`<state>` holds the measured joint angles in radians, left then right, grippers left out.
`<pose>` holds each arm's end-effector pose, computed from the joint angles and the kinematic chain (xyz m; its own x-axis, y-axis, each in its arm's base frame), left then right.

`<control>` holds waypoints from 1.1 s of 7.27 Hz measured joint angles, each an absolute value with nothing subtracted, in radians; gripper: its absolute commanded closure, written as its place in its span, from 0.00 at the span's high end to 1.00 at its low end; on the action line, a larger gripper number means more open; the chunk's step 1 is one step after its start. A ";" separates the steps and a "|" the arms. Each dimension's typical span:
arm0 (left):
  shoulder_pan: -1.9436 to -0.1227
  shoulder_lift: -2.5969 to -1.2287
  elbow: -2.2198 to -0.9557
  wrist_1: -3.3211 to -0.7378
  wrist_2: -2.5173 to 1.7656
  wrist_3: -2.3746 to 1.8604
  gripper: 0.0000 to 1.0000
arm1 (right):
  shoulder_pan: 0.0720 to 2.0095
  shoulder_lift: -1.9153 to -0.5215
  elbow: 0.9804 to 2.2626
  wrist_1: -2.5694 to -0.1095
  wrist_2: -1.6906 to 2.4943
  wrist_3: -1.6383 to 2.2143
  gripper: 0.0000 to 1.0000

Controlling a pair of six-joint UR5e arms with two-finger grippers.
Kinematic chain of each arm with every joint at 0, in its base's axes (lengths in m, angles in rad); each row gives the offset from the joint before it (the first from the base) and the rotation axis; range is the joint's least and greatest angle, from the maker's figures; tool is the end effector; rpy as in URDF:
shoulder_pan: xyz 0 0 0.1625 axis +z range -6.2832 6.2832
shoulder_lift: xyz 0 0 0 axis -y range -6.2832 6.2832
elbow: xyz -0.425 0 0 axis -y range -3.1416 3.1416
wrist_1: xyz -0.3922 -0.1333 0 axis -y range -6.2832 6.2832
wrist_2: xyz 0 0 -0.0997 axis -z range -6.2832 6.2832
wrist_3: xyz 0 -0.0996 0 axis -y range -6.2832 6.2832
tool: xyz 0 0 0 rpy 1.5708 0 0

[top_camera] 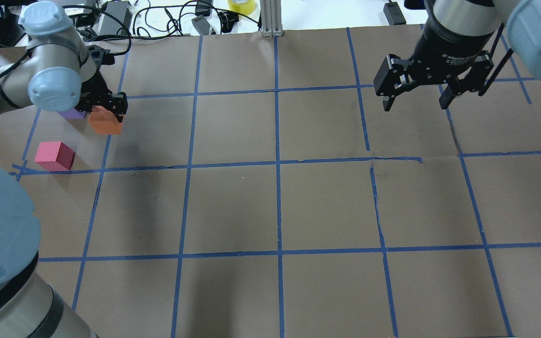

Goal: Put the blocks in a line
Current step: 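Carry the orange cube with the left gripper toward the purple cube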

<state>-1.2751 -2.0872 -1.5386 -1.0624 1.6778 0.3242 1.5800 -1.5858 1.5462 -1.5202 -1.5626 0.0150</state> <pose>0.0747 -0.6662 0.2529 -0.9937 0.0276 -0.1089 0.0266 0.9996 0.0111 0.1386 -0.4829 0.5023 -1.0000 0.0059 -0.0080 0.0058 0.9999 0.0111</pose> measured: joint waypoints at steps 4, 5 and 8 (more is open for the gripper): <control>-1.168 -2.133 -1.394 -1.156 1.662 0.407 0.00 | 1.583 -1.586 1.546 -1.520 -1.564 -0.012 1.00; -1.161 -2.151 -1.361 -1.161 1.644 0.437 0.00 | 1.583 -1.586 1.546 -1.520 -1.565 -0.017 1.00; -1.124 -2.186 -1.334 -1.154 1.622 0.538 0.00 | 1.584 -1.586 1.546 -1.521 -1.566 -0.019 1.00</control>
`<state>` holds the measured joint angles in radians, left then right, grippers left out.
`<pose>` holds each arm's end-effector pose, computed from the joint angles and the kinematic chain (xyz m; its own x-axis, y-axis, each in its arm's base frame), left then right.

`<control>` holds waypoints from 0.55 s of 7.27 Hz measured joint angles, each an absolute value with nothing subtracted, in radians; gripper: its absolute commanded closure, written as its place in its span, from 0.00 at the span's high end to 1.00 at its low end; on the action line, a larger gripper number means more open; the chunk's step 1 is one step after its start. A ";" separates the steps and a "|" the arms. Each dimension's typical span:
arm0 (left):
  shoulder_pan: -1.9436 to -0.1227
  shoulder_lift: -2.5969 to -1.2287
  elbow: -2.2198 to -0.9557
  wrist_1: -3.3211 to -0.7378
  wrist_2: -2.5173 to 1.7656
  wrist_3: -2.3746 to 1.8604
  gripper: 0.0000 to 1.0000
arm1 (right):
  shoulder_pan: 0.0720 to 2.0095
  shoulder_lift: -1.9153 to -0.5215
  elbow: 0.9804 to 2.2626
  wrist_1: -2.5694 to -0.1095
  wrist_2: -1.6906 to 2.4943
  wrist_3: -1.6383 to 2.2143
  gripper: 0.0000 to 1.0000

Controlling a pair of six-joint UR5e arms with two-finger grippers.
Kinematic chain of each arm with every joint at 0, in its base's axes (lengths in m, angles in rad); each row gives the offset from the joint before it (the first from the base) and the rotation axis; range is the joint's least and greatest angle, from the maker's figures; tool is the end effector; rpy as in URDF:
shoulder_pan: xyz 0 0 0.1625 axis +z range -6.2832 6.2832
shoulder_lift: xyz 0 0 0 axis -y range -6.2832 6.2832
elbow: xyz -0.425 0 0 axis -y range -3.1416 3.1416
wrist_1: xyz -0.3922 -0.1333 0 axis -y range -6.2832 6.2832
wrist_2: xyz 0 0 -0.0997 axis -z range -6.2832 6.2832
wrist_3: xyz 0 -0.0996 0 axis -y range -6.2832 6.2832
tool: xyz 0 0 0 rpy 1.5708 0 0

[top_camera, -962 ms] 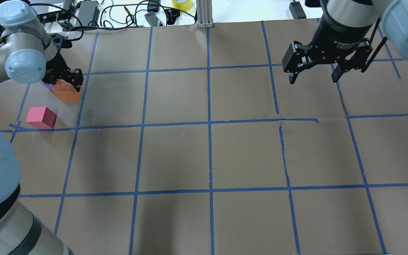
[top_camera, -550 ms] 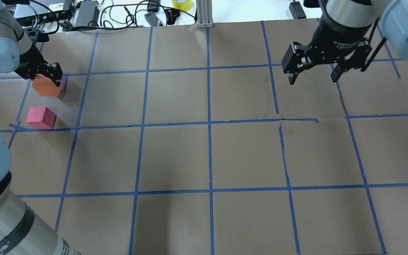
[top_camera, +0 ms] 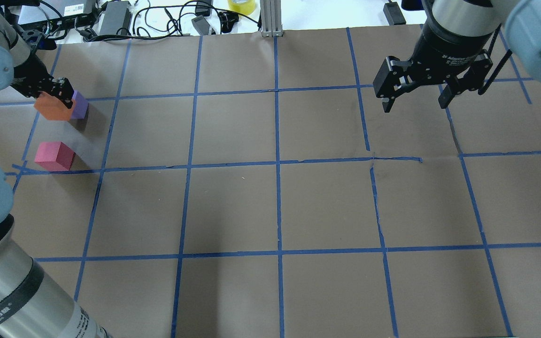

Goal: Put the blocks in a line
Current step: 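Carry the orange cube with the left gripper toward the purple cube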

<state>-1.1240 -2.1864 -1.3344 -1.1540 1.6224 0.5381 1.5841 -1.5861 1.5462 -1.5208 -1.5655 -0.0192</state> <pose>0.1925 -0.6985 0.2686 -0.9939 0.0898 -0.0635 0.0904 0.9959 -0.0059 0.1403 -0.4823 0.5025 -0.9995 -0.0324 -0.0055 -0.0325 0.9994 0.0100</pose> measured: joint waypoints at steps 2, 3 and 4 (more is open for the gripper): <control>-1.103 -2.199 -1.332 -1.153 1.608 0.541 0.00 | 1.584 -1.586 1.546 -1.521 -1.566 -0.020 1.00; -1.090 -2.205 -1.331 -1.153 1.594 0.543 0.00 | 1.585 -1.586 1.546 -1.521 -1.566 -0.020 1.00; -1.083 -2.210 -1.332 -1.152 1.586 0.545 0.00 | 1.584 -1.586 1.546 -1.521 -1.567 -0.020 1.00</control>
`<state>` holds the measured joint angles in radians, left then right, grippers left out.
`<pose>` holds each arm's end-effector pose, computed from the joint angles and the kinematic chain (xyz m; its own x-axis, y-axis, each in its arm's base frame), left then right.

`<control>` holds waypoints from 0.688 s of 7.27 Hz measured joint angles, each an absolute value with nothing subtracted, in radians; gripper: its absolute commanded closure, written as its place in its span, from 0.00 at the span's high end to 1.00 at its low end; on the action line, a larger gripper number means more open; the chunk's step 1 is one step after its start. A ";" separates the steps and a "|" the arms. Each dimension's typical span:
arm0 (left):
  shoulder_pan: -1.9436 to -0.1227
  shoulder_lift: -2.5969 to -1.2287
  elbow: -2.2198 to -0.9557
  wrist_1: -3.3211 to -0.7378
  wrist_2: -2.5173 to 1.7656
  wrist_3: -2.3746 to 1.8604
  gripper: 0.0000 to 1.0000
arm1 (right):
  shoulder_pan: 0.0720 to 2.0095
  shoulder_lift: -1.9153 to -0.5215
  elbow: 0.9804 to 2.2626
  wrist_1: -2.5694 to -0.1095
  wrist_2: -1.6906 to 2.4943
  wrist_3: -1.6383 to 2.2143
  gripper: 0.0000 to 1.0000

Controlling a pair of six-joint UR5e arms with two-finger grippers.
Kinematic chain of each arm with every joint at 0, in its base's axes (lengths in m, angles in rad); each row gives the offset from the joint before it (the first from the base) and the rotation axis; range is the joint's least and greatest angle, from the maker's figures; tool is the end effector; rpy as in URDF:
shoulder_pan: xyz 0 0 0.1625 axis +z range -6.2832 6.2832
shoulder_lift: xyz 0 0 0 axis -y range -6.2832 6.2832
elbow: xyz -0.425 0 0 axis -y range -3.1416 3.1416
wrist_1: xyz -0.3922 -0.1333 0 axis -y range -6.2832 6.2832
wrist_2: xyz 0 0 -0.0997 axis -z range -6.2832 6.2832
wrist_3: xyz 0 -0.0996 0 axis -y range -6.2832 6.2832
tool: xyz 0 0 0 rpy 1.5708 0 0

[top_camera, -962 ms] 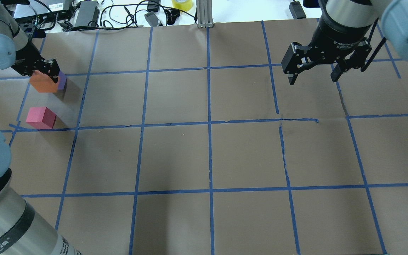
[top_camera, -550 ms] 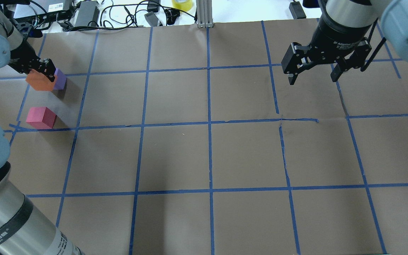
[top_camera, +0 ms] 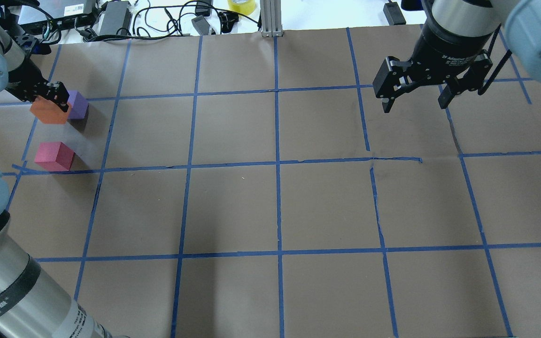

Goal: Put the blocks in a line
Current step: 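Lower the orange cube between the purple and pink cubes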

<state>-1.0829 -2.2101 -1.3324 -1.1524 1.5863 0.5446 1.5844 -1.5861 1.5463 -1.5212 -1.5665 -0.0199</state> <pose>0.2193 -0.6943 0.2527 -0.9982 0.0564 -0.0223 0.0566 0.9984 -0.0069 0.1403 -0.4822 0.5025 -0.9994 -0.0335 -0.0045 -0.0335 0.9994 0.0097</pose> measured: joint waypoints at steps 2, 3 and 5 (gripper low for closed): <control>-1.079 -2.216 -1.342 -1.152 1.582 0.541 0.00 | 1.584 -1.586 1.546 -1.521 -1.568 -0.020 1.00; -1.079 -2.220 -1.347 -1.152 1.582 0.540 0.00 | 1.584 -1.586 1.546 -1.521 -1.569 -0.020 1.00; -1.078 -2.233 -1.345 -1.151 1.590 0.539 0.00 | 1.584 -1.586 1.546 -1.522 -1.570 -0.020 1.00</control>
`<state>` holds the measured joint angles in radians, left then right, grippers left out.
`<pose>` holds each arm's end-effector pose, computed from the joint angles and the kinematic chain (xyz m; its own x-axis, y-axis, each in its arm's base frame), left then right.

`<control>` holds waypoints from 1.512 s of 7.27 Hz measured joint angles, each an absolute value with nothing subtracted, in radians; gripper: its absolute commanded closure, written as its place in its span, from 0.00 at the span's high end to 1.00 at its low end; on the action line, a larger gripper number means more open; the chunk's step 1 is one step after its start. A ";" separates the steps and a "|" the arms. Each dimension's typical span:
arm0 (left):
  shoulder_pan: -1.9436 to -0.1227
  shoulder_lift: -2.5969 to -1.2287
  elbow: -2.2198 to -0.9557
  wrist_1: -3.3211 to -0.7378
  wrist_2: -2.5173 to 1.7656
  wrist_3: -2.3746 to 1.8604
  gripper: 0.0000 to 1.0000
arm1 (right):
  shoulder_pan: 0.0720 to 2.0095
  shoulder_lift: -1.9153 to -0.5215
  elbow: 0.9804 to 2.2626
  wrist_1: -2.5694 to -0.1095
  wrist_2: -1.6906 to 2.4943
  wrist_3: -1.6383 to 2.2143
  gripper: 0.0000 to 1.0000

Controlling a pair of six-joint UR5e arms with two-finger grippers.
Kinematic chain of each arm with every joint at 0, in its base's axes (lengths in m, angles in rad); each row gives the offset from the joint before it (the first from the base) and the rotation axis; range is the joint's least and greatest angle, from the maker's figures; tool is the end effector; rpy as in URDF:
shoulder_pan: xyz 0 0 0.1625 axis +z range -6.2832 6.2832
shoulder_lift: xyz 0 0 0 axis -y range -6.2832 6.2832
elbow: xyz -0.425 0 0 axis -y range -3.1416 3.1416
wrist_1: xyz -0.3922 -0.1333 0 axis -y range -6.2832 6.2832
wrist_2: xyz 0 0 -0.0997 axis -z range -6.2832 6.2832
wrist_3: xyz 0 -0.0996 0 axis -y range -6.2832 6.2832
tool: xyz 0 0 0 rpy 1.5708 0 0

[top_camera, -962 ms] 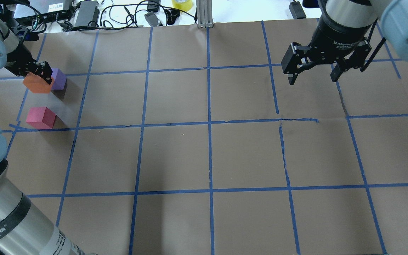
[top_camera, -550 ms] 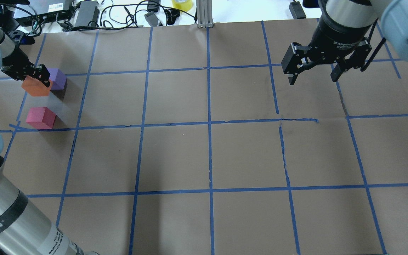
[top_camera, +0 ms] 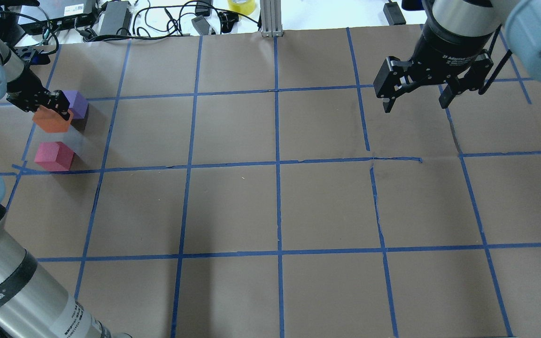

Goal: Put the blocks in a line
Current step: 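Lower the orange cube between the purple and pink cubes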

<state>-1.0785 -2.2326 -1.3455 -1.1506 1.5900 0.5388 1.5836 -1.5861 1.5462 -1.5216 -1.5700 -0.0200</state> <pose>0.2220 -0.6919 0.2308 -0.9989 0.0467 -0.0081 0.0465 0.9986 0.0238 0.1396 -0.4824 0.5026 -0.9995 -0.0328 -0.0010 -0.0328 0.9994 0.0093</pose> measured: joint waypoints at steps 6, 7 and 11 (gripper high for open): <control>-1.078 -2.278 -1.351 -1.123 1.593 0.532 0.00 | 1.584 -1.586 1.546 -1.521 -1.571 -0.020 1.00; -1.078 -2.285 -1.351 -1.118 1.593 0.532 0.00 | 1.584 -1.586 1.546 -1.522 -1.571 -0.020 1.00; -1.080 -2.292 -1.352 -1.095 1.590 0.534 0.00 | 1.584 -1.586 1.546 -1.520 -1.571 -0.020 1.00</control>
<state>-1.0797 -2.2920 -1.3521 -1.0950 1.5902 0.5344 1.5841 -1.5861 1.5462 -1.5204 -1.5712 -0.0200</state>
